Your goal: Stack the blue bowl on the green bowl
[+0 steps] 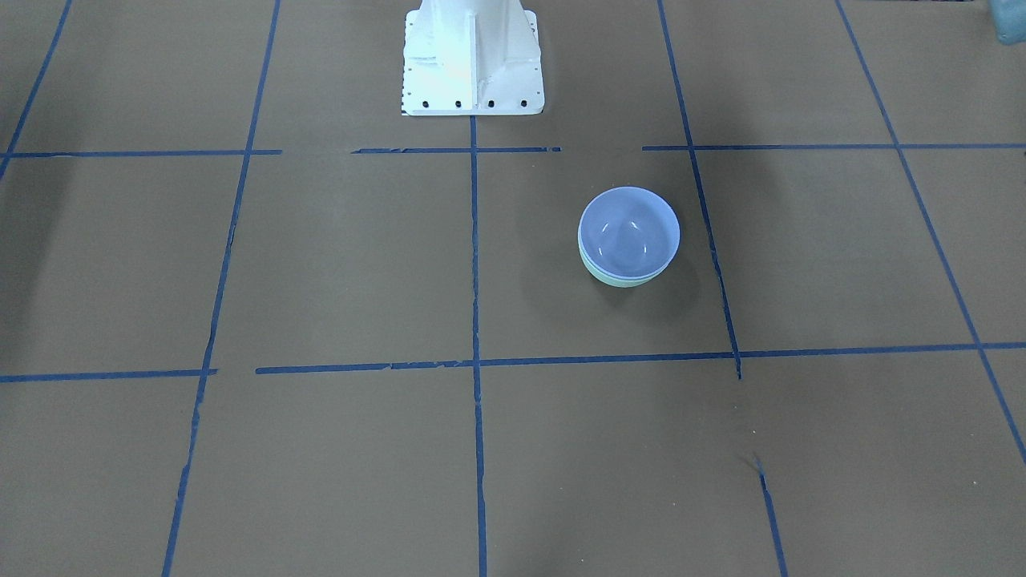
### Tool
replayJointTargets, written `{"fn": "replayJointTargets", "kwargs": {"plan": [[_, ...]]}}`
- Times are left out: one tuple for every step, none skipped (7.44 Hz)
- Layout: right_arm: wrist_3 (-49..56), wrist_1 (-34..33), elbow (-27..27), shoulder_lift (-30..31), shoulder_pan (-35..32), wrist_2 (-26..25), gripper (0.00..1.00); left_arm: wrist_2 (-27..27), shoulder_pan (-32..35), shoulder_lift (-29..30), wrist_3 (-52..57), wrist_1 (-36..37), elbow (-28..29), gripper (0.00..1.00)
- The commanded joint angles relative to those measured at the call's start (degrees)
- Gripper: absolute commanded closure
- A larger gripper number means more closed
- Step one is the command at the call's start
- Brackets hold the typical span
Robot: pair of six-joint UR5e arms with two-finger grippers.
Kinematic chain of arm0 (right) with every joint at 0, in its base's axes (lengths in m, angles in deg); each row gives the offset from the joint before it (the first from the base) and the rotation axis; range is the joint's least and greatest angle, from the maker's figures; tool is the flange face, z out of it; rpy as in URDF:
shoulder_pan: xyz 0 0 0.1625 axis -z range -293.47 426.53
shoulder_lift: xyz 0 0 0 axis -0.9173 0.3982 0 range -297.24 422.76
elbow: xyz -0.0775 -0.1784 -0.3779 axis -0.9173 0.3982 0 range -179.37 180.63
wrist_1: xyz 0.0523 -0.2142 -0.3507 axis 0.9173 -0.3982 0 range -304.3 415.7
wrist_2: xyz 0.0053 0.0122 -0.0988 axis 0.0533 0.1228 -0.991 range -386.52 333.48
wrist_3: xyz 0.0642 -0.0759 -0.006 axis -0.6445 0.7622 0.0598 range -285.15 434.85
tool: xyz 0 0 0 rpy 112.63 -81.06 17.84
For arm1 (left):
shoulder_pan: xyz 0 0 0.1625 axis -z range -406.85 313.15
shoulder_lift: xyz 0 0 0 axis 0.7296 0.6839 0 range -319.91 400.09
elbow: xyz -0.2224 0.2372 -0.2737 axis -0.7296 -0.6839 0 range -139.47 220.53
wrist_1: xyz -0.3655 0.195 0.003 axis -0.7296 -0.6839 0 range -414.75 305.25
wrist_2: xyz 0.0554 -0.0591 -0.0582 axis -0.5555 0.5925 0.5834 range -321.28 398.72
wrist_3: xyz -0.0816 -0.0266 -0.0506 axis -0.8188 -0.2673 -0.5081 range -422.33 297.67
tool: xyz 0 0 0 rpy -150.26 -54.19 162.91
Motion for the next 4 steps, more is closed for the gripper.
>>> {"fn": "replayJointTargets", "kwargs": {"plan": [[0.1,0.0,0.0,0.0,0.0,0.0,0.0,5.2,3.7,-1.2,2.8,0.3,3.1,0.0],[0.1,0.0,0.0,0.0,0.0,0.0,0.0,7.1,3.7,-1.2,2.6,0.4,3.3,0.0],[0.1,0.0,0.0,0.0,0.0,0.0,0.0,7.1,3.7,-1.3,2.5,0.4,3.4,0.0],[0.1,0.0,0.0,0.0,0.0,0.0,0.0,7.2,3.7,-1.3,2.5,0.4,3.3,0.0]]}}
